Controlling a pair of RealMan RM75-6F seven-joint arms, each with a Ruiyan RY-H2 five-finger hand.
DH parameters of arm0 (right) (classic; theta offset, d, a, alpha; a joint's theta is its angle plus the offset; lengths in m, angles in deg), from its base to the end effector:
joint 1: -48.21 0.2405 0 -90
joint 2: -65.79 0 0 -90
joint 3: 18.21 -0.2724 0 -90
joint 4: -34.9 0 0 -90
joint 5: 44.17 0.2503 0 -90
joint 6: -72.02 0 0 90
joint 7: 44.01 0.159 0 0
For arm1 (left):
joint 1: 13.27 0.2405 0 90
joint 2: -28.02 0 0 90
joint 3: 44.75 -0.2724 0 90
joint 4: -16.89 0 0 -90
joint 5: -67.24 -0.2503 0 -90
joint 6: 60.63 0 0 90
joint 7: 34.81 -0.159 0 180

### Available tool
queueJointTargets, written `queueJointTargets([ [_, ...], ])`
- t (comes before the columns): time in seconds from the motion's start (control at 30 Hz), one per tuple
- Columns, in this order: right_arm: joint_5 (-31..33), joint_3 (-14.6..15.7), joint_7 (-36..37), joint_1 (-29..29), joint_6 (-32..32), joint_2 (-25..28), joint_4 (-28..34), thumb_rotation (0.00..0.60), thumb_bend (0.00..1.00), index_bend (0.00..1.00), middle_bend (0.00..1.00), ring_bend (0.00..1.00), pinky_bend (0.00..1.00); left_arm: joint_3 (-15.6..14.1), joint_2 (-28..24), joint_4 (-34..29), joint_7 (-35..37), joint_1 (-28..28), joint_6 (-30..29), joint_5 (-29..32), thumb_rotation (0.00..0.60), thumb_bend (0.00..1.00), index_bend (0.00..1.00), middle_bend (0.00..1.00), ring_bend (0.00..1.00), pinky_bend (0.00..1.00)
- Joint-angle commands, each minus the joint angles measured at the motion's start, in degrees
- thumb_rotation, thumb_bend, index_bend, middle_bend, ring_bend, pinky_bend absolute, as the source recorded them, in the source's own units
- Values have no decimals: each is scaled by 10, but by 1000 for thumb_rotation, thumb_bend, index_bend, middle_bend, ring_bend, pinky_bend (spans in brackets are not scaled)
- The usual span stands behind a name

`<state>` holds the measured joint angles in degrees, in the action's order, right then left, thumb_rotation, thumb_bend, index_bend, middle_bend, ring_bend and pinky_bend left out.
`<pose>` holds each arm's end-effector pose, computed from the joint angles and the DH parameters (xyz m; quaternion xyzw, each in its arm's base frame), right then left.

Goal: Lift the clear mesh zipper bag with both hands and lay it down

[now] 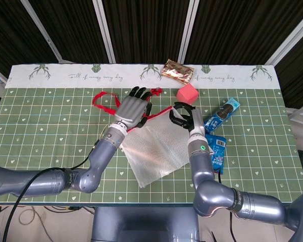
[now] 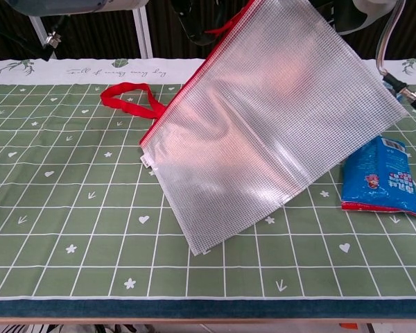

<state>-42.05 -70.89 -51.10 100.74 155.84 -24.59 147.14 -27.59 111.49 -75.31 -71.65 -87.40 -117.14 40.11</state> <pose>-0.0012 -0.3974 0.0474 0.1799 -0.7933 0.5128 0.2744 0.0406 0.4379 -0.0238 -0.7522 -0.3358 -0.3873 0.4141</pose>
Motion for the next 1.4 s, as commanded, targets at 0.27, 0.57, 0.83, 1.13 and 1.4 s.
queueJointTargets([
  [0.27,-1,-7,-6,-9,1,15,-13,600,537,672,265,91,264,-5,-37,-25,8,20,-8,-12,600,429,613,150,0,0],
  [0.57,-2,-8,-10,-24,-5,31,-18,600,538,672,266,91,264,-12,-98,-65,24,53,-16,-32,600,429,613,150,0,0],
  [0.83,-1,-3,-9,-35,-12,37,-21,600,538,673,266,91,264,-20,-159,-104,45,88,-20,-56,600,429,613,150,0,0],
  [1.13,-3,2,-9,-43,-16,43,-31,600,538,673,267,91,263,-25,-204,-116,65,114,-16,-71,600,429,613,150,0,0],
  [1.4,-4,4,-12,-47,-14,48,-36,600,538,675,269,91,264,-26,-216,-102,74,122,-6,-72,600,429,613,151,0,0],
])
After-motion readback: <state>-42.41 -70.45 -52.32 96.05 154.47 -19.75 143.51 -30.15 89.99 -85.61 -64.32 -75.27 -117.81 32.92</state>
